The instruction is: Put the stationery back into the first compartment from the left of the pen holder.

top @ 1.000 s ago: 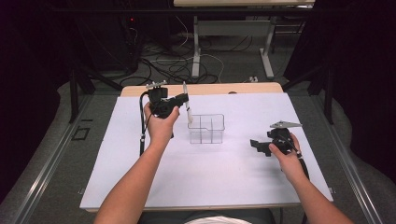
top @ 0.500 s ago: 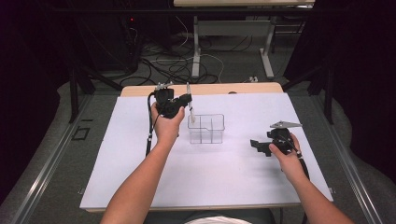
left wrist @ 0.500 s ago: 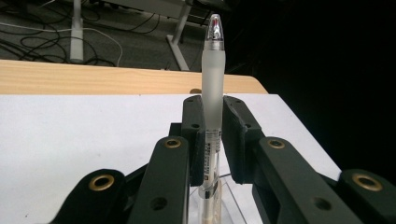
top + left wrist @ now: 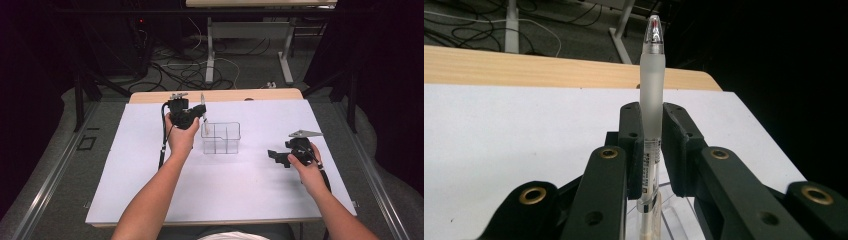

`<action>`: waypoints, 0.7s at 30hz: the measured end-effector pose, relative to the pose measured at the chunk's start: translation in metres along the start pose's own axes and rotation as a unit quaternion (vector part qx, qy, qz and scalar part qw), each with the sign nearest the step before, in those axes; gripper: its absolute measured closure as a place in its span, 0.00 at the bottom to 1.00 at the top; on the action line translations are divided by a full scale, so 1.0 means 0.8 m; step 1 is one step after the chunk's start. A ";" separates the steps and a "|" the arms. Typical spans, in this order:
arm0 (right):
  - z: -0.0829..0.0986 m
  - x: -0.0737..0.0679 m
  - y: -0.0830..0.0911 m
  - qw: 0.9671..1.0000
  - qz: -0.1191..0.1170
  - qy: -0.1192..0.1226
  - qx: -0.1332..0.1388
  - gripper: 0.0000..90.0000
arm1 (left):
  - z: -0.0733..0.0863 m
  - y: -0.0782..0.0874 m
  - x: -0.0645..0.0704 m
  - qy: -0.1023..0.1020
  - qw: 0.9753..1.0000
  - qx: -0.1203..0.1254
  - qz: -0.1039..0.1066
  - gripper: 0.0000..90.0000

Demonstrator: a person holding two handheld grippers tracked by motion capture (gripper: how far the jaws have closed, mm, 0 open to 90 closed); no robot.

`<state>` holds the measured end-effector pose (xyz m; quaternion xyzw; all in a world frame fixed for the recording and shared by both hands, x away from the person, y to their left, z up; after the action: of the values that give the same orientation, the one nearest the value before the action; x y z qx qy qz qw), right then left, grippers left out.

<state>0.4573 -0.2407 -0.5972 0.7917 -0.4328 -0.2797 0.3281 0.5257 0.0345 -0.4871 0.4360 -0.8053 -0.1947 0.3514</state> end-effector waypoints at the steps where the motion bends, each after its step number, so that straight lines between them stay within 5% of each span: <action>1: 0.000 0.000 0.000 1.000 0.000 0.000 0.000 0.14 | 0.001 -0.002 -0.001 0.002 1.000 0.001 -0.001 0.89; 21: 0.000 0.000 0.001 1.000 -0.001 0.002 0.000 0.15 | 0.018 -0.009 -0.004 -0.014 1.000 -0.016 -0.006 0.84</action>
<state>0.4569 -0.2409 -0.5970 0.7925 -0.4315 -0.2787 0.3288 0.5202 0.0336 -0.5025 0.4320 -0.8043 -0.2157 0.3465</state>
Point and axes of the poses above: each handheld gripper's, and its own axes: y roughly backward along the jaws, z roughly out of its underside, x roughly to its right, the point moved 10 cm from there along -y, roughly forward along the jaws, and after that the axes turned 13 degrees about -x, right-handed, at the moved point
